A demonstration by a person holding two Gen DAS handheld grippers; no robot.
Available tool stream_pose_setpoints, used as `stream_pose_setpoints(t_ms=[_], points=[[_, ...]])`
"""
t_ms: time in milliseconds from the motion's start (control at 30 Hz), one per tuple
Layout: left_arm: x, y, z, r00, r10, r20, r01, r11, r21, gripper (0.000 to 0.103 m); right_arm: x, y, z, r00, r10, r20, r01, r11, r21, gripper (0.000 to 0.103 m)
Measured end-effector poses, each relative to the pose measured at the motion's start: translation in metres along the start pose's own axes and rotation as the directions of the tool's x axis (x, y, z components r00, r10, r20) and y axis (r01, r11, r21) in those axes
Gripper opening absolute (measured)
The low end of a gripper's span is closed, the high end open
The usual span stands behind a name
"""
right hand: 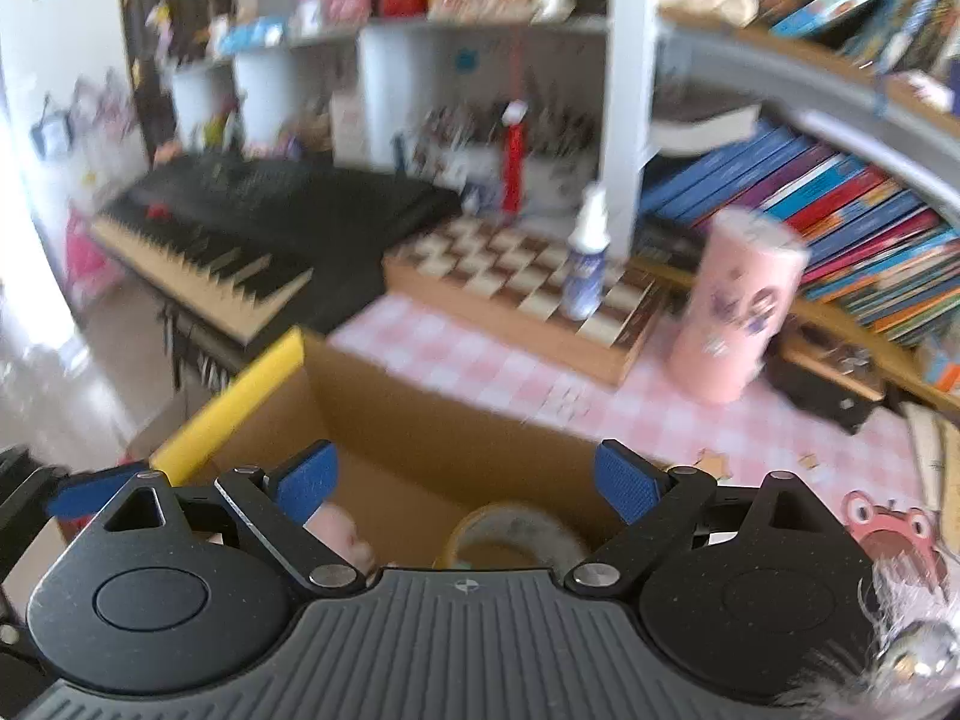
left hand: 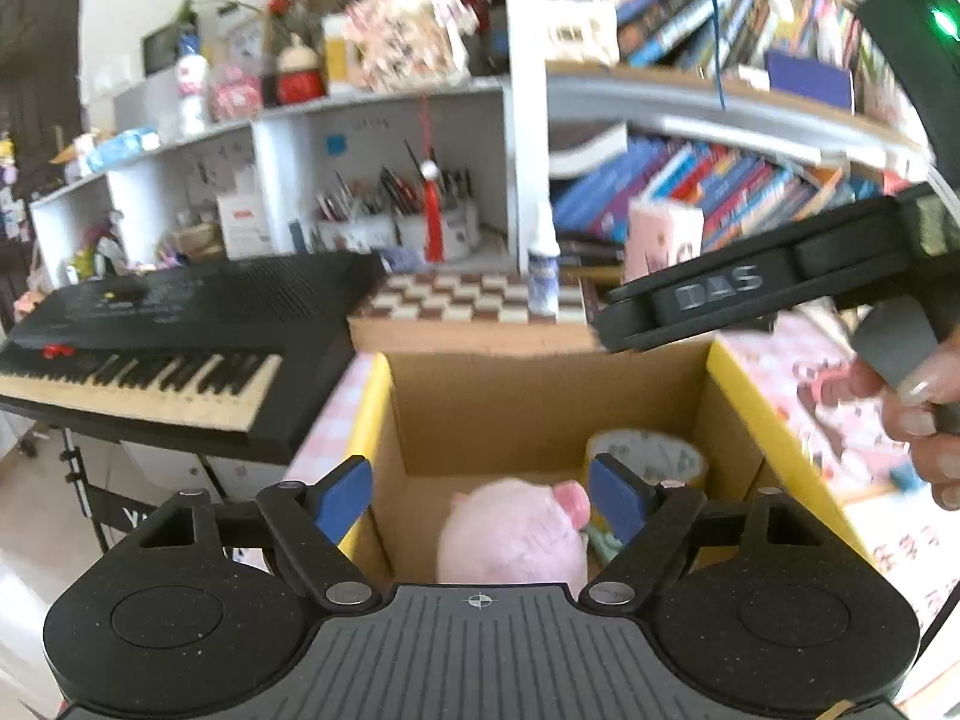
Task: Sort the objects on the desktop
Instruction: 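Open the left tool to drop the pig while the right tool releases the tape roll, then withdraw both open tools from the box toward the table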
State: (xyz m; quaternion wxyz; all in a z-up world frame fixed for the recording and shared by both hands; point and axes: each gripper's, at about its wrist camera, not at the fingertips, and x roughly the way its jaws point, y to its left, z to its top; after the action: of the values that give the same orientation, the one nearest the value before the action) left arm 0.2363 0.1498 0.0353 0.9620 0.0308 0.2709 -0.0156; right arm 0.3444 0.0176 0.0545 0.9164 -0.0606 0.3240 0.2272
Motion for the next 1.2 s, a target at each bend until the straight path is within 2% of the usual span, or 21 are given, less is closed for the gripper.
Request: stream_pose_setpoints(t_ms=[133, 267, 433, 667, 933, 1200], points=[[-0.024, 0.010, 0.001, 0.998, 0.029, 0.052, -0.027, 0.999, -0.042, 0.082, -0.036, -0.008, -0.001, 0.994, -0.040, 0.102, 0.033, 0.997, 0.072, 0.092], [-0.049, 0.021, -0.004, 0.993, 0.063, 0.098, -0.055, 0.995, -0.085, 0.083, -0.074, -0.013, -0.012, 0.979, -0.100, 0.180, 0.077, 0.989, 0.130, 0.092], [-0.076, 0.033, -0.016, 0.989, 0.089, 0.118, -0.073, 0.988, -0.138, 0.083, -0.111, -0.012, -0.037, 0.955, -0.191, 0.227, 0.154, 0.974, 0.169, 0.090], [-0.114, 0.035, -0.041, 0.988, 0.100, 0.118, -0.080, 0.983, -0.166, 0.083, -0.154, 0.005, -0.089, 0.942, -0.250, 0.222, 0.214, 0.961, 0.177, 0.085], [-0.152, 0.025, -0.076, 0.988, 0.115, 0.099, -0.096, 0.979, -0.177, 0.083, -0.189, 0.043, -0.161, 0.951, -0.245, 0.189, 0.218, 0.963, 0.156, 0.084], [-0.175, 0.012, -0.109, 0.993, 0.103, 0.053, -0.095, 0.985, -0.141, 0.083, -0.209, 0.078, -0.208, 0.960, -0.229, 0.162, 0.207, 0.968, 0.142, 0.078]])
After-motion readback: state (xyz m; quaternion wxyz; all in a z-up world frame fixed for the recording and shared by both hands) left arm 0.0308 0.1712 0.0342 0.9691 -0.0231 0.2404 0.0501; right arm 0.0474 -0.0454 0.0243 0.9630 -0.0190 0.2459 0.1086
